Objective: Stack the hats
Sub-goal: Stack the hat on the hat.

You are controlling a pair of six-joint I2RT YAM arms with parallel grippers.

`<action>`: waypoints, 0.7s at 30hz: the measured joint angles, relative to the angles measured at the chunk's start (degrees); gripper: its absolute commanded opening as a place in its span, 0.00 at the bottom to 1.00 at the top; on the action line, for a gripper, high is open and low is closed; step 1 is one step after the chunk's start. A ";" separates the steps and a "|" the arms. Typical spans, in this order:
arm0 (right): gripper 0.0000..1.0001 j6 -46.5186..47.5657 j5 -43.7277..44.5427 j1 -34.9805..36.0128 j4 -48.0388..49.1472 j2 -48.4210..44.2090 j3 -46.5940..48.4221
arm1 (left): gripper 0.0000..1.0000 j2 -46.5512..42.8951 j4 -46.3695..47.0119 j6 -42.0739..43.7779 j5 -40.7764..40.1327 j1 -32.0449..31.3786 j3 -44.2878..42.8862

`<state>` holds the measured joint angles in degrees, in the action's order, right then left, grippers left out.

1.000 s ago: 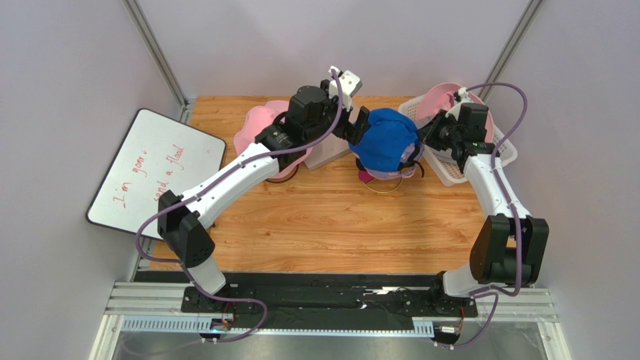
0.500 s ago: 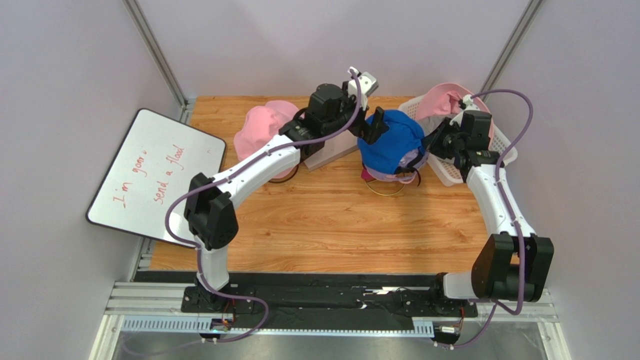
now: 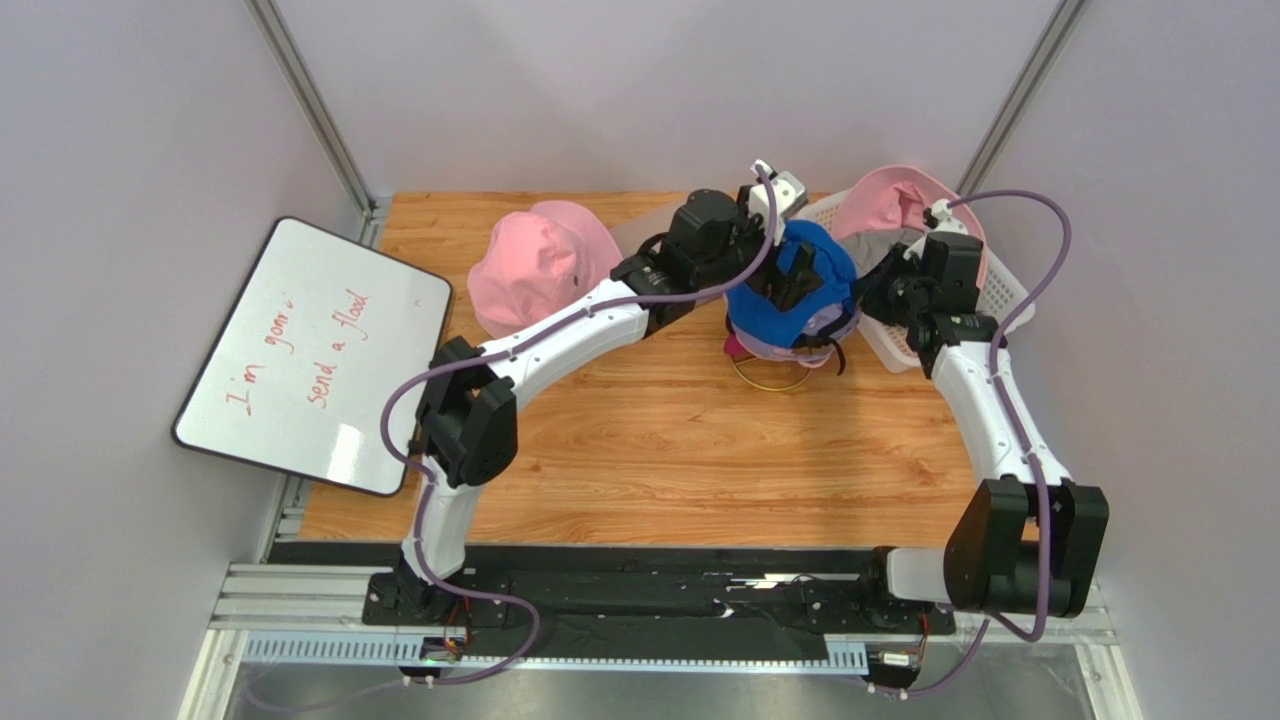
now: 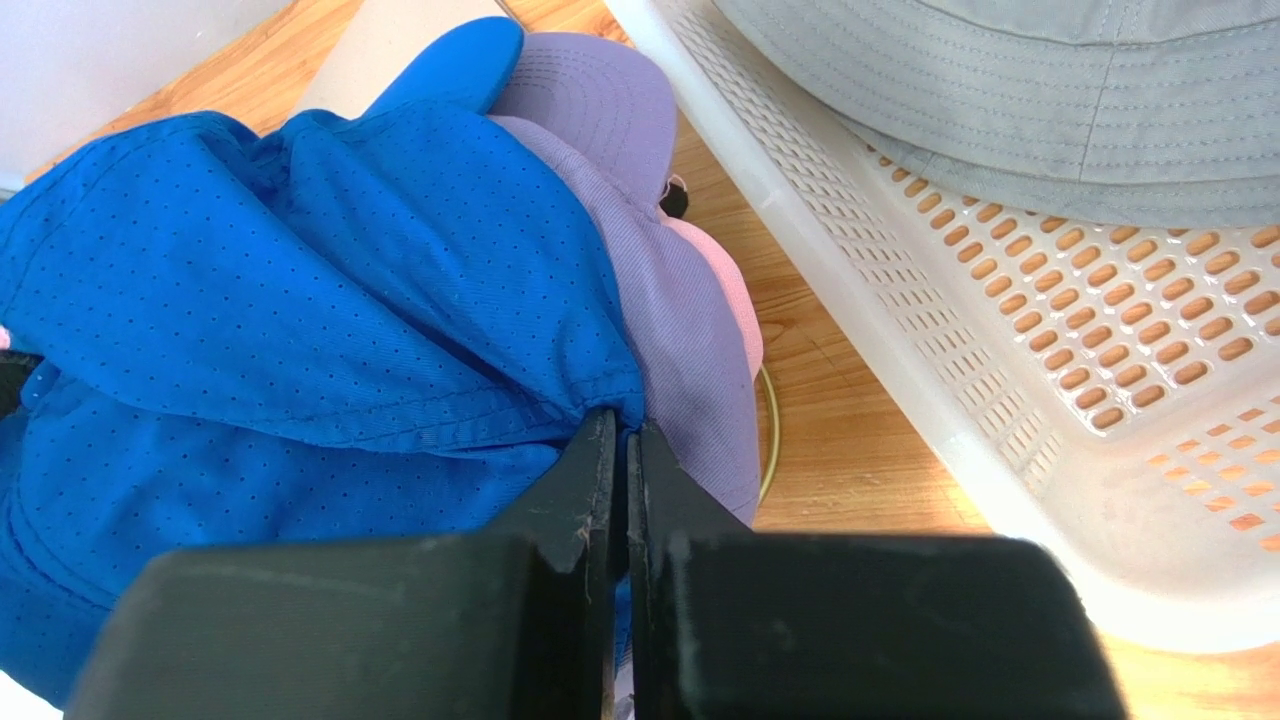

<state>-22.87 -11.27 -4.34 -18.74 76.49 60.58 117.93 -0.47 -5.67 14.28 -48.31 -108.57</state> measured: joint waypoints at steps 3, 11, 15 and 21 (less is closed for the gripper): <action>0.01 -0.50 0.83 0.11 1.05 -0.63 -1.09 | 1.00 0.42 0.79 0.04 0.02 0.02 -0.02; 0.52 -1.11 3.63 0.00 -0.44 -1.66 -1.75 | 0.98 1.29 1.57 0.92 -0.46 -0.24 -0.02; 0.57 -0.81 6.05 -0.13 -5.53 -3.91 -0.96 | 0.97 1.29 1.64 1.11 -0.39 -0.37 0.28; 0.53 -0.24 7.67 0.00 -14.99 -13.90 -1.70 | 0.97 0.87 3.34 1.36 -0.92 -0.63 3.34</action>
<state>-23.11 -3.60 -4.34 -33.74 62.59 58.87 118.80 2.87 -4.32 13.37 -48.95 -105.23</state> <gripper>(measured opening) 0.562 0.971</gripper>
